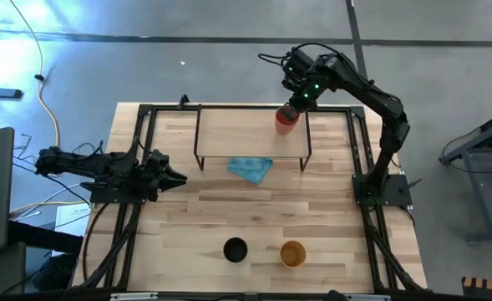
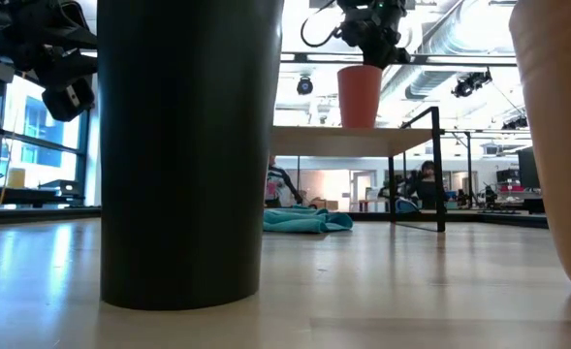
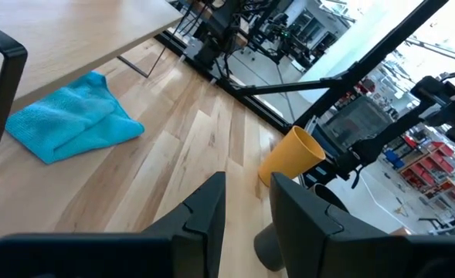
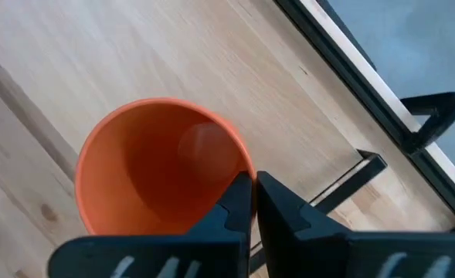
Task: Stack small to large cups/mugs on shelf
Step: Put the orange cup on the shelf
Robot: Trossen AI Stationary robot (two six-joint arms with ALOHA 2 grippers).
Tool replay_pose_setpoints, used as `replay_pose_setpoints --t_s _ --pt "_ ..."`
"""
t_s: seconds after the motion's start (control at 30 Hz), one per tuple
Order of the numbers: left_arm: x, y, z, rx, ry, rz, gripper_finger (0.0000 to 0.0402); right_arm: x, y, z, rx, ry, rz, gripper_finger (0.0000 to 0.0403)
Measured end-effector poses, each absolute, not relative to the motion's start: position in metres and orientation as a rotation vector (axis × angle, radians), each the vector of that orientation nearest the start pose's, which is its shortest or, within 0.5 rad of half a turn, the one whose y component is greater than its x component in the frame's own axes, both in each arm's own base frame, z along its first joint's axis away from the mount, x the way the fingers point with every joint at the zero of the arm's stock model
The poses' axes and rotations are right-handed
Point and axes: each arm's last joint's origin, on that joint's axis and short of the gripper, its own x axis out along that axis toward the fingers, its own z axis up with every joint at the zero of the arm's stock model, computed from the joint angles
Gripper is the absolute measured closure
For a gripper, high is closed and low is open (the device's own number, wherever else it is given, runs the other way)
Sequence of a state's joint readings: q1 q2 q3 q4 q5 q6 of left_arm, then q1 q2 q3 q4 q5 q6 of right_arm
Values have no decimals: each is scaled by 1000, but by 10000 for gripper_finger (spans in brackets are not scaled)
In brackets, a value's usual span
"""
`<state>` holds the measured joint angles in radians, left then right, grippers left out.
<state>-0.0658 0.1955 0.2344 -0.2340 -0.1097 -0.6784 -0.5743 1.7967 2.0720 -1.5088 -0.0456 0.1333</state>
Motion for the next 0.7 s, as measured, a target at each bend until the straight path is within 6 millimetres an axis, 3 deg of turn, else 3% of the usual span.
replay_pose_setpoints --t_s 0.7 --pt "98 -3 206 -665 170 112 309 288 -179 381 512 1220 -502 403"
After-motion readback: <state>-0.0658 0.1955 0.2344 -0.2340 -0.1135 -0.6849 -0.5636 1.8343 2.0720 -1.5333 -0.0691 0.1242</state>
